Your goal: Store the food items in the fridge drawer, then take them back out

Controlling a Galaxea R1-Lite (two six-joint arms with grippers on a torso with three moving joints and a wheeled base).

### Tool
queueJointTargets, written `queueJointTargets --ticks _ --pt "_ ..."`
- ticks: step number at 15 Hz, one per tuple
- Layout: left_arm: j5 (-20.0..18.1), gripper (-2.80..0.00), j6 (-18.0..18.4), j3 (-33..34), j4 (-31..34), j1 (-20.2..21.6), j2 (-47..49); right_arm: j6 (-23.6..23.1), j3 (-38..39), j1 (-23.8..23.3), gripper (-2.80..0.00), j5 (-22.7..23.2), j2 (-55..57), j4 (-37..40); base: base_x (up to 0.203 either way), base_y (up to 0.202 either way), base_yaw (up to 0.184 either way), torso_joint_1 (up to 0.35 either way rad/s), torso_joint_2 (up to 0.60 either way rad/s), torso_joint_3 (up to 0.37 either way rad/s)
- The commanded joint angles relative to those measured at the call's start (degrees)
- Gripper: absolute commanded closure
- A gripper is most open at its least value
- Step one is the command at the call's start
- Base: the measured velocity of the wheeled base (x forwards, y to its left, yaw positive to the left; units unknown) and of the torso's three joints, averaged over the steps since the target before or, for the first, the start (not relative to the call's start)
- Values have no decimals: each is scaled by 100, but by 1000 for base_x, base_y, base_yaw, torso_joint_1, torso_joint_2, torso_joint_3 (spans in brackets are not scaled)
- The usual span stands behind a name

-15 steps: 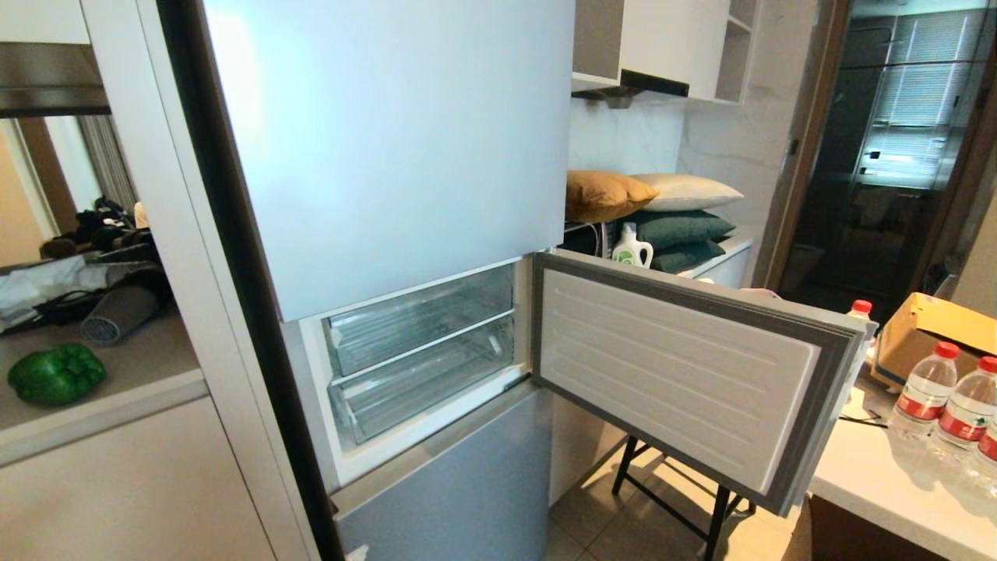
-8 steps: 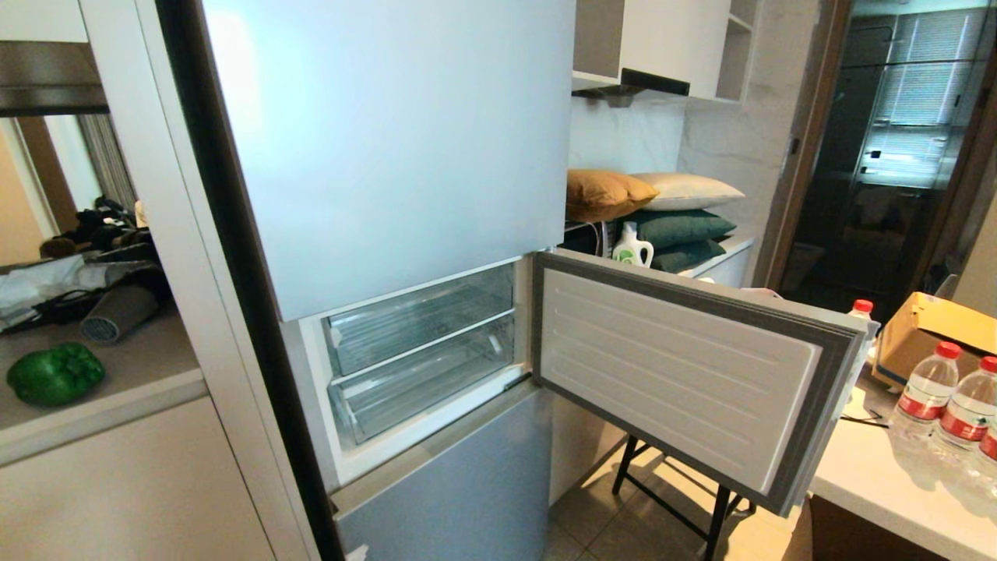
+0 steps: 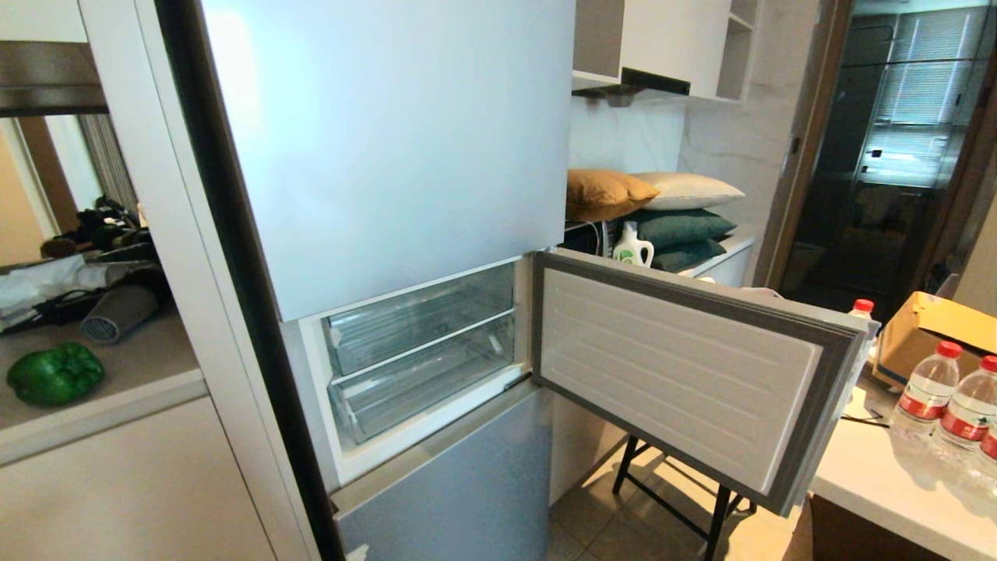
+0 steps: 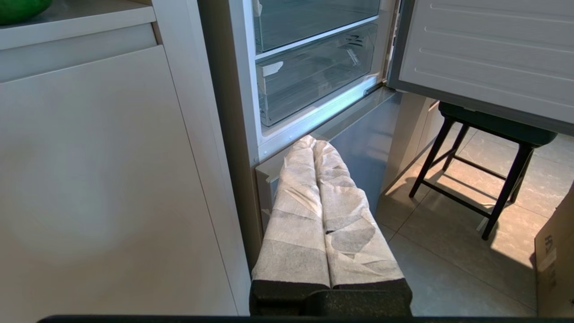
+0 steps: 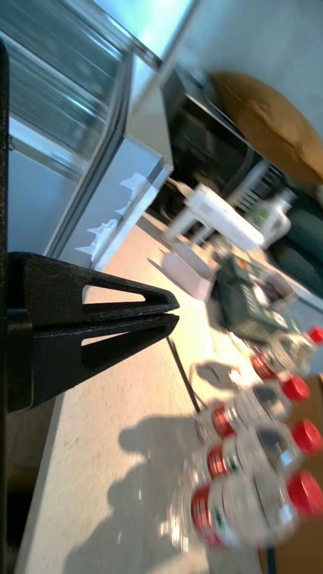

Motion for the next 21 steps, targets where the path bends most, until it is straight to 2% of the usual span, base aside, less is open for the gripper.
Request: queueJointTargets --ticks 1,3,5,11,16,21 --pt "0 0 1 -2 5 7 -11 -22 -357 77 0 254 712 73 0 0 0 0 0 0" --pt "0 0 1 -2 5 0 -11 -404 -354 227 0 293 873 146 0 0 0 0 0 0" --pt "0 0 1 -2 5 0 -5 -561 -345 524 0 223 1000 148 0 0 0 0 0 0" --pt "0 0 1 -2 5 1 -3 -516 -1097 1282 0 -770 1950 -4 0 0 0 0 0 0" --pt "0 0 1 -2 5 0 -10 -497 -1846 1760 0 -838 2485 -100 0 0 0 0 0 0" --pt "0 0 1 -2 5 0 -3 -493 -2159 2224 0 -832 2863 -277 0 0 0 0 0 0"
